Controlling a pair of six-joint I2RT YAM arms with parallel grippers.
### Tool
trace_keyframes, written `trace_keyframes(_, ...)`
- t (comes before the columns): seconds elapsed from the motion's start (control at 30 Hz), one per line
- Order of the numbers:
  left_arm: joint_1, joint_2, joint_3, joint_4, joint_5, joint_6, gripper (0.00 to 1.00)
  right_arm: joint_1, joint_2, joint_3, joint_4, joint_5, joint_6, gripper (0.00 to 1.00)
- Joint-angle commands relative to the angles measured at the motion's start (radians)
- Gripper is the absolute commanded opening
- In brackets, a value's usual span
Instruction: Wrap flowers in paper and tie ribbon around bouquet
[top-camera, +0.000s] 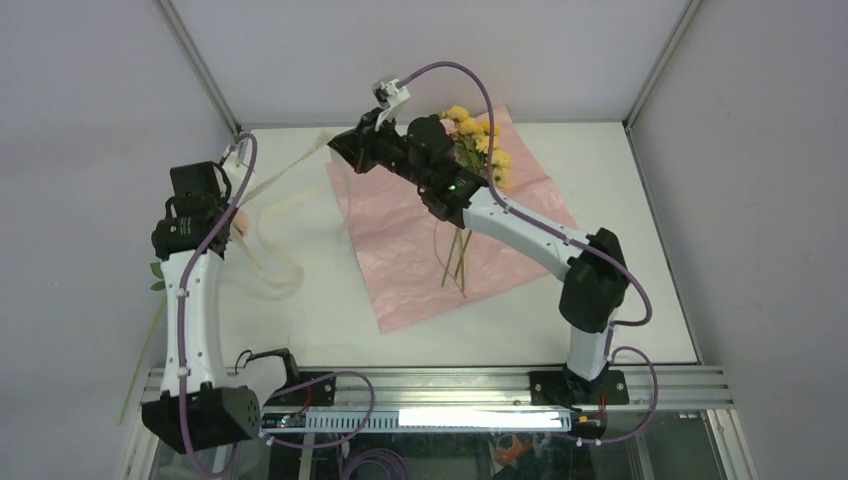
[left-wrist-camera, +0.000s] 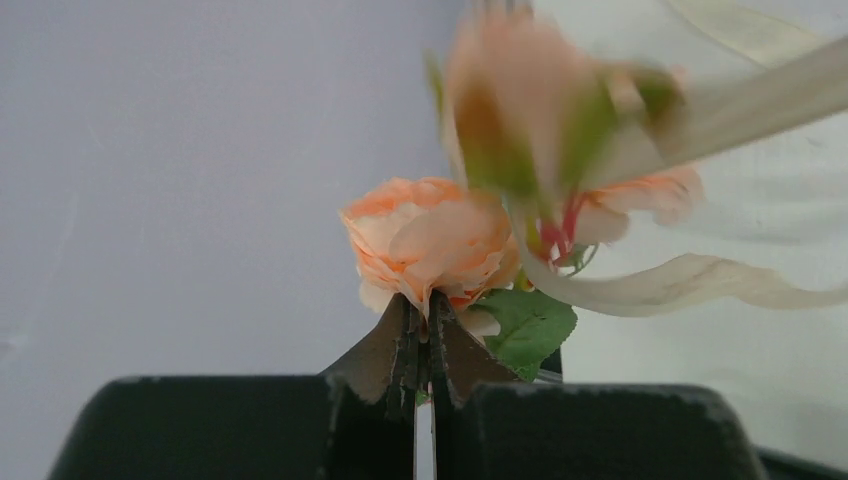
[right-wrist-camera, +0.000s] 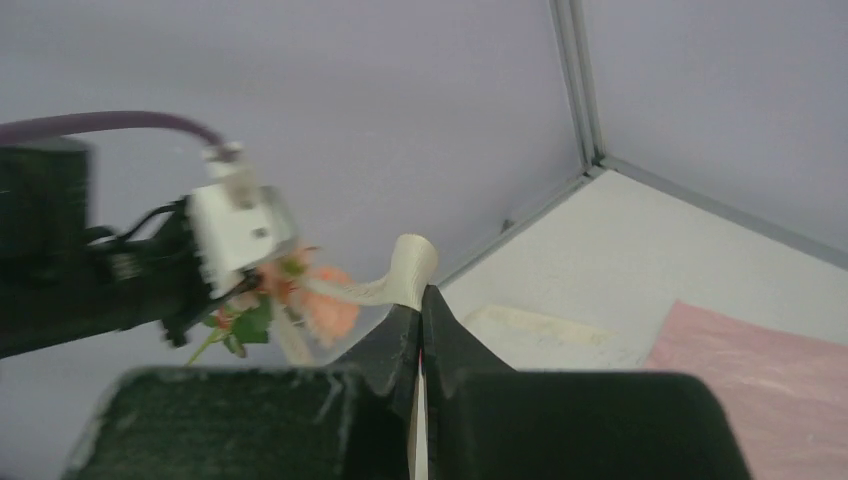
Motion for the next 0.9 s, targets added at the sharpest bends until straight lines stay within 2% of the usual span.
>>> trace_keyframes(0.0, 0.037, 0.056, 0.126, 0.213, -0.069, -0.044, 0.00, 0.037, -0.123, -0.110, 0.183, -0.034, 0.037, 0.00)
trace_keyframes(0.1, 0.036, 0.100, 0.167, 0.214, -0.071, -0.052, 0.00, 0.039, -0.108, -0.133, 0.240, -0.072, 0.080, 0.00)
trace_keyframes(0.17, 0.036, 0.130, 0.129, 0.258, -0.110, 0.042, 0.00, 0.043, -0.087, -0.102, 0.255, -0.109, 0.093, 0.00)
trace_keyframes(0.23, 0.037, 0.109, 0.052, 0.319, -0.072, 0.129, 0.00, 0.045, -0.057, -0.031, 0.213, -0.134, 0.094, 0.00)
trace_keyframes(0.3, 0.036, 0.036, -0.017, 0.326, 0.070, 0.149, 0.00, 0.045, -0.008, 0.081, 0.089, -0.115, 0.086, 0.00)
trace_keyframes(0.37, 0.037, -0.094, -0.063, 0.219, 0.342, 0.194, 0.00, 0.041, 0.077, 0.302, -0.130, -0.104, 0.086, 0.00)
trace_keyframes(0.4, 0.030, -0.151, -0.067, 0.115, 0.510, 0.244, 0.00, 0.036, 0.124, 0.390, -0.234, 0.040, 0.061, 0.00)
trace_keyframes(0.43, 0.004, -0.165, -0.041, 0.011, 0.614, 0.260, 0.00, 0.031, 0.176, 0.480, -0.314, 0.112, 0.057, 0.00)
trace_keyframes(0.5, -0.057, -0.177, -0.014, -0.107, 0.657, 0.245, 0.00, 0.003, 0.280, 0.634, -0.399, 0.187, 0.082, 0.00)
trace_keyframes(0.63, -0.117, -0.282, -0.171, -0.131, 0.646, 0.450, 0.00, -0.029, 0.385, 0.865, -0.461, 0.192, 0.134, 0.00)
trace_keyframes(0.7, -0.137, -0.291, -0.223, -0.130, 0.602, 0.490, 0.00, -0.034, 0.369, 0.873, -0.430, 0.185, 0.131, 0.00)
trace_keyframes(0.87, -0.152, -0.238, -0.278, -0.060, 0.514, 0.475, 0.00, -0.035, 0.277, 0.816, -0.365, 0.116, 0.114, 0.00)
